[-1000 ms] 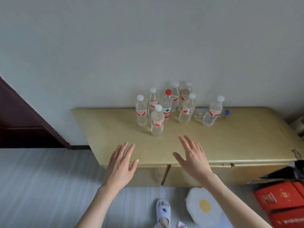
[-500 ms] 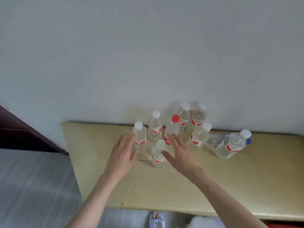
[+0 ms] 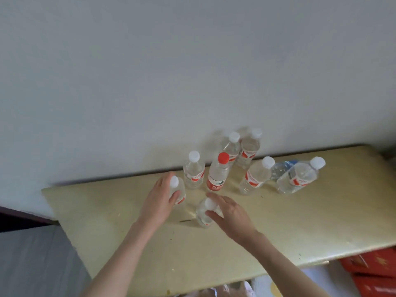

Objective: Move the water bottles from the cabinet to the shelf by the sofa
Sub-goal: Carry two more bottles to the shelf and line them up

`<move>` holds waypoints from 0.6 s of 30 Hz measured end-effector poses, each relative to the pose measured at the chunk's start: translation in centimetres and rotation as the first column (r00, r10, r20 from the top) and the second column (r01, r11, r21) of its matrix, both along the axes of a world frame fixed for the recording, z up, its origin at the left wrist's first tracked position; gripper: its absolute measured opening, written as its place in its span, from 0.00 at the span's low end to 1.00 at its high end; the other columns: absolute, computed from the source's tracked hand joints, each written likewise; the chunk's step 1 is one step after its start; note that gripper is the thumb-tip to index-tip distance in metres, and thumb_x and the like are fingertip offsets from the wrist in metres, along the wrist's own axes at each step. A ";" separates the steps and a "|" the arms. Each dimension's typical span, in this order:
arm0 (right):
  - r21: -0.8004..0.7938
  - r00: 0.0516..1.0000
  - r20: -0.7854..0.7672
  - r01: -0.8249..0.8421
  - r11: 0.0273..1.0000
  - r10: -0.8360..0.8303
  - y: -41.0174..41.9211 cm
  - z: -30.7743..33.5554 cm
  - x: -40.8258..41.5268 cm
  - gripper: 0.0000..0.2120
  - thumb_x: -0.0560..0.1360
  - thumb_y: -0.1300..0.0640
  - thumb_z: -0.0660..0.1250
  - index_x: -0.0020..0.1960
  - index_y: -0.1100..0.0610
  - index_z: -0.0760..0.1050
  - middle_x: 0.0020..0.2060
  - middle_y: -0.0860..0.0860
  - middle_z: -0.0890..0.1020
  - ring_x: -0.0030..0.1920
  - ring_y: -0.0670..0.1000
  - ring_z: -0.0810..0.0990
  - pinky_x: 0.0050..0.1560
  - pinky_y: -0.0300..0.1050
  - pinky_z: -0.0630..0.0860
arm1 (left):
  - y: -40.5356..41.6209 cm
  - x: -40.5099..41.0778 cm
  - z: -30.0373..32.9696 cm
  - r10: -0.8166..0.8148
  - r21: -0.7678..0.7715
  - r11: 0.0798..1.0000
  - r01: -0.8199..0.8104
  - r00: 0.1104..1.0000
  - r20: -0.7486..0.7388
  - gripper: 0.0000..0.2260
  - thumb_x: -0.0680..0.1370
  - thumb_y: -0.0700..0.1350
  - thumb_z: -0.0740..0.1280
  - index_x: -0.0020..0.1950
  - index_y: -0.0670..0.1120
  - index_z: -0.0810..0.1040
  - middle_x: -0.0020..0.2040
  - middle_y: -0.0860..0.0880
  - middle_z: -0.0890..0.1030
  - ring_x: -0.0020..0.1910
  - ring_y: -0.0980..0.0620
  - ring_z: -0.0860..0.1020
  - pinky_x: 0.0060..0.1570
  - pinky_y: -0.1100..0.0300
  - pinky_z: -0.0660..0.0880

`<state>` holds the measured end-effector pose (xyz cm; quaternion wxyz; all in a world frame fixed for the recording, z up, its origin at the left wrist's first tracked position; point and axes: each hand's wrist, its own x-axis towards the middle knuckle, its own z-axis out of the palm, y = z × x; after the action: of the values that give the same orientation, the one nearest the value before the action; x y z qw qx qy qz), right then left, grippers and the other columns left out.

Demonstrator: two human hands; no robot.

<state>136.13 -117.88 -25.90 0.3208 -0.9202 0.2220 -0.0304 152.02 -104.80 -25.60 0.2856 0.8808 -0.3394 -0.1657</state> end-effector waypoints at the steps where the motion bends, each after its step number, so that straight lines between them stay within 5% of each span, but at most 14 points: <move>1: 0.001 0.999 0.009 0.040 0.999 -0.040 0.2 -0.1 0.1 0.21 0.74 0.51 0.66 0.65 0.53 0.68 0.61 0.52 0.76 0.61 0.54 0.74 0.56 0.44 0.70 | 0.1 0.0 -0.1 0.010 -0.034 0.999 -0.011 1.000 -0.020 0.21 0.76 0.44 0.65 0.67 0.44 0.64 0.62 0.44 0.73 0.59 0.42 0.72 0.53 0.56 0.68; 8: -0.014 0.956 0.071 0.285 0.958 -0.284 1.8 -0.7 -2.2 0.19 0.70 0.51 0.70 0.58 0.58 0.73 0.54 0.52 0.79 0.52 0.56 0.76 0.49 0.51 0.75 | 0.2 -0.8 -0.9 -0.128 -0.141 0.983 0.121 0.991 -0.042 0.15 0.75 0.42 0.66 0.61 0.44 0.71 0.58 0.46 0.77 0.57 0.46 0.74 0.48 0.69 0.62; 12: -0.003 0.899 0.114 0.425 0.905 -0.422 2.5 -0.9 -5.3 0.17 0.70 0.52 0.70 0.55 0.58 0.75 0.51 0.53 0.80 0.48 0.56 0.77 0.45 0.53 0.77 | -0.2 -2.4 -0.8 -0.186 -0.172 0.970 0.174 0.981 -0.060 0.15 0.75 0.39 0.64 0.61 0.44 0.71 0.58 0.47 0.77 0.58 0.45 0.74 0.48 0.68 0.62; 18: -0.003 0.770 0.139 0.629 0.777 -0.623 5.9 -0.4 -12.8 0.20 0.72 0.46 0.66 0.58 0.58 0.73 0.52 0.52 0.78 0.50 0.54 0.76 0.49 0.41 0.70 | -1.1 -7.3 0.9 -0.279 -0.306 0.930 0.204 0.934 -0.225 0.13 0.76 0.39 0.64 0.60 0.44 0.72 0.50 0.52 0.77 0.52 0.48 0.75 0.46 0.65 0.65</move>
<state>123.37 -111.97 -26.27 0.2832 -0.7975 0.4934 -0.2010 144.70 -105.89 -24.65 0.4259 0.7530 -0.4248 -0.2666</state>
